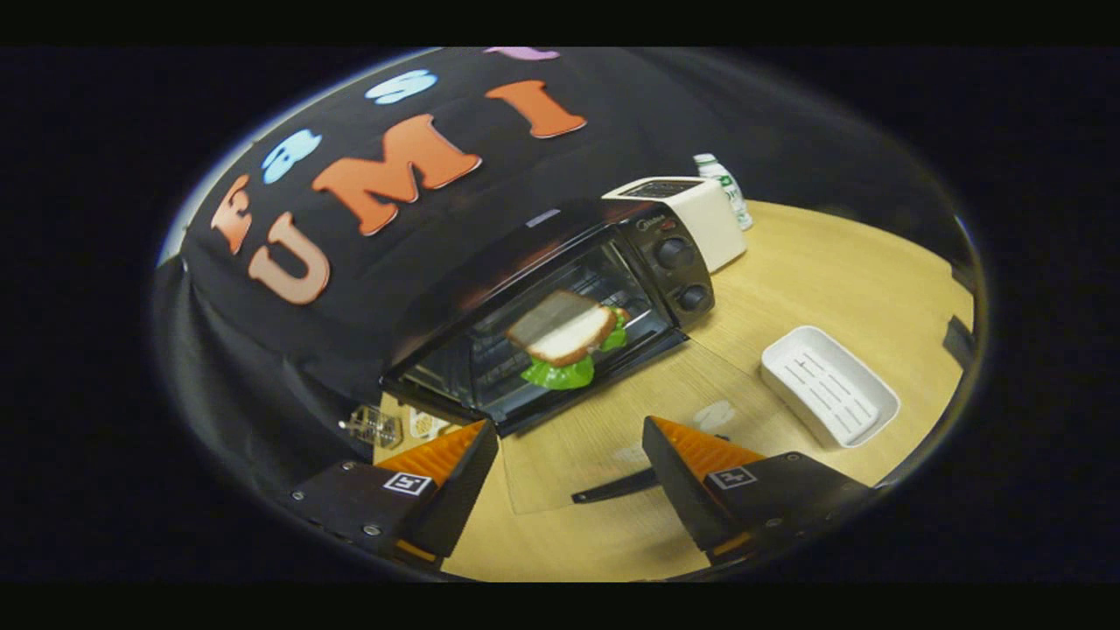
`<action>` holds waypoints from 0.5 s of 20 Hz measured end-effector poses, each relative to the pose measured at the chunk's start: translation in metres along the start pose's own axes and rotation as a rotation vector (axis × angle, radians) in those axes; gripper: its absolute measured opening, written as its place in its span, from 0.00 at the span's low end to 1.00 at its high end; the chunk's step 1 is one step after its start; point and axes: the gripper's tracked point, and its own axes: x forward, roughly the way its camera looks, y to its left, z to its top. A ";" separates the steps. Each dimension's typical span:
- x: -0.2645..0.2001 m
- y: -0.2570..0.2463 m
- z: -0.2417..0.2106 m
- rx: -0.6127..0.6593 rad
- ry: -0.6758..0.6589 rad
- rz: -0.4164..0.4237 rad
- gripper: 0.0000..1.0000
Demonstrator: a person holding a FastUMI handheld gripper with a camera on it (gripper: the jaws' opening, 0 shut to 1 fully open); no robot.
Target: Open the toaster oven, put the food inside, and close the toaster oven door.
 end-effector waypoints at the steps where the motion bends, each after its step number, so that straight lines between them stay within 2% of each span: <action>1: -0.006 -0.007 -0.007 -0.072 -0.003 -0.019 0.99; 4: -0.014 -0.031 -0.026 -0.295 0.001 -0.087 0.98; 10: -0.002 -0.056 -0.077 -0.426 0.084 -0.118 0.99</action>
